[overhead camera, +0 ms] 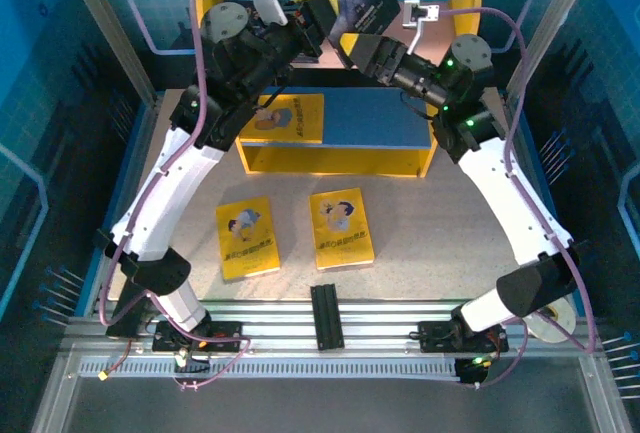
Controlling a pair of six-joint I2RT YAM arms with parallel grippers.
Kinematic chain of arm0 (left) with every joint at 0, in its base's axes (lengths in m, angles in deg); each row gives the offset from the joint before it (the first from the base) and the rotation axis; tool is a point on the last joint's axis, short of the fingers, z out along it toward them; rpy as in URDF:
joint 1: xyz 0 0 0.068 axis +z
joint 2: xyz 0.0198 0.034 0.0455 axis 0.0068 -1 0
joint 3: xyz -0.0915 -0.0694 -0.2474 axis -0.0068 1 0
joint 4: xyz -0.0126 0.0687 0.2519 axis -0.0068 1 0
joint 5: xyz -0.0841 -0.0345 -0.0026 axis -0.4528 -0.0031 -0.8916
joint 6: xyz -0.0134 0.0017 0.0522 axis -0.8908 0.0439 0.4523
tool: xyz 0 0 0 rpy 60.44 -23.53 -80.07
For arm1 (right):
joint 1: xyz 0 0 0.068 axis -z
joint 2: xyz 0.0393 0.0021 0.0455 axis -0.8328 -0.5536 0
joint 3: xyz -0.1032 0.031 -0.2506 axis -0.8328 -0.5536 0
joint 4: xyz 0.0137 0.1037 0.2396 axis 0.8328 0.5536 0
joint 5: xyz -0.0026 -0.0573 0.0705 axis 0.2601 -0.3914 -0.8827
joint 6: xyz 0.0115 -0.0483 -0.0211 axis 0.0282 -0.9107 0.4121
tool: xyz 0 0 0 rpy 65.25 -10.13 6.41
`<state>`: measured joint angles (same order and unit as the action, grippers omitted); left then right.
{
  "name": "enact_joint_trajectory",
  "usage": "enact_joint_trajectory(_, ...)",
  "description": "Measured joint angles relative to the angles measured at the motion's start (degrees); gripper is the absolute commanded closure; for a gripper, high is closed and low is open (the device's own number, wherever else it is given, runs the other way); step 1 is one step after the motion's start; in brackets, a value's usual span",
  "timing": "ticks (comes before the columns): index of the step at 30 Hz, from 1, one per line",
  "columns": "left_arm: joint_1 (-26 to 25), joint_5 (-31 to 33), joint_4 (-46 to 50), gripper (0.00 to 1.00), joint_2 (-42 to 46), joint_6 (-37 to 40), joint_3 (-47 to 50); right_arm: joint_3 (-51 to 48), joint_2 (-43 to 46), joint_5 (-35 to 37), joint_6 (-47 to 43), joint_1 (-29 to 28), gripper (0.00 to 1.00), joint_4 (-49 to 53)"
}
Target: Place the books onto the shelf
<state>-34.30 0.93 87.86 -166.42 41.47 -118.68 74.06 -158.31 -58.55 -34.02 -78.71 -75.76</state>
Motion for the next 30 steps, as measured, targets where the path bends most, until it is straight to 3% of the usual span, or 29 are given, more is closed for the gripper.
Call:
enact_joint_trajectory(12,1.3,4.6,-8.3,1.0,5.5,1.3,8.7,3.8,-4.5,-0.9,4.9,-1.3,0.78,-7.7)
enact_joint_trajectory(15,1.8,5.0,-9.1,0.98,5.5,1.0,9.4,4.1,-4.9,-0.8,4.8,-1.3,0.84,-8.0)
enact_joint_trajectory(20,2.6,5.0,-8.9,0.59,5.7,1.1,10.3,4.3,-5.3,-0.6,3.5,-1.3,0.86,-7.0)
enact_joint_trajectory(22,3.1,4.9,-8.1,0.48,6.1,1.1,11.0,4.7,-5.3,-0.5,2.4,-1.3,0.87,-5.8)
enact_joint_trajectory(30,8.9,3.4,0.8,0.38,10.7,-0.4,12.7,4.9,-5.1,-1.1,-1.3,0.1,0.93,1.8)
